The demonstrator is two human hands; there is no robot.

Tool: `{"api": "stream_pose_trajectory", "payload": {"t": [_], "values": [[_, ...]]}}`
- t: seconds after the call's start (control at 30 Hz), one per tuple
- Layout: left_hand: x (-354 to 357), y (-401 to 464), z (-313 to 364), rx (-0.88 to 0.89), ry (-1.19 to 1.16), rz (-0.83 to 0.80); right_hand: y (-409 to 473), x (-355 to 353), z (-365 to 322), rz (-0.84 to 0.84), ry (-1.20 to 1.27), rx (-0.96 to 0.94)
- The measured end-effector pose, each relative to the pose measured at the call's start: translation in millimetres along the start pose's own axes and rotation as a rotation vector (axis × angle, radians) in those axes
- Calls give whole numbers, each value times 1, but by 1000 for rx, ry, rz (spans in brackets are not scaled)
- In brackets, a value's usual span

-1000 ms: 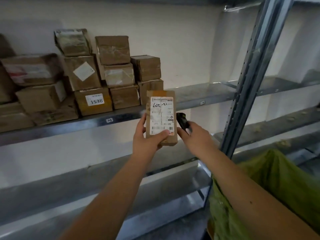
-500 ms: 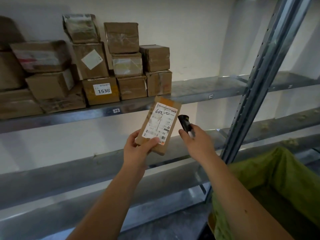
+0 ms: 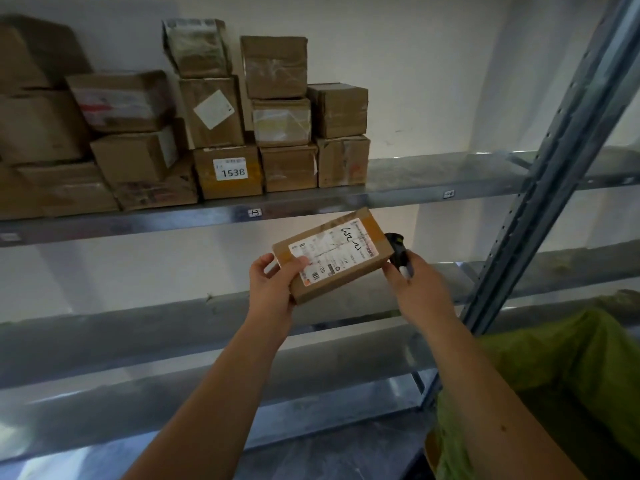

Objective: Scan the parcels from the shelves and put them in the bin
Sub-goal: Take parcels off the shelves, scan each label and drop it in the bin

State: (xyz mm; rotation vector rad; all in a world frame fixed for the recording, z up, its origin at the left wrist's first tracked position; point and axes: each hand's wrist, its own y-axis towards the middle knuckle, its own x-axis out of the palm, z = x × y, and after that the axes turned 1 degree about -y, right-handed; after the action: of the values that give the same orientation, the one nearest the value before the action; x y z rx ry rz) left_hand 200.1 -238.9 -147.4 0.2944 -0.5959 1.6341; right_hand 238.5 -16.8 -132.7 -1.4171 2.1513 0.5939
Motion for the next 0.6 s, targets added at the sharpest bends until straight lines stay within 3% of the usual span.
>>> {"api": "stream_pose_trajectory", "payload": {"t": [0.23,0.6], "values": [[-2,1,2,63,0,93,-2,6,8,-47,9,-67],[3,0,1,38,-114,29,-6,18,15,-91,-2,-88]]}}
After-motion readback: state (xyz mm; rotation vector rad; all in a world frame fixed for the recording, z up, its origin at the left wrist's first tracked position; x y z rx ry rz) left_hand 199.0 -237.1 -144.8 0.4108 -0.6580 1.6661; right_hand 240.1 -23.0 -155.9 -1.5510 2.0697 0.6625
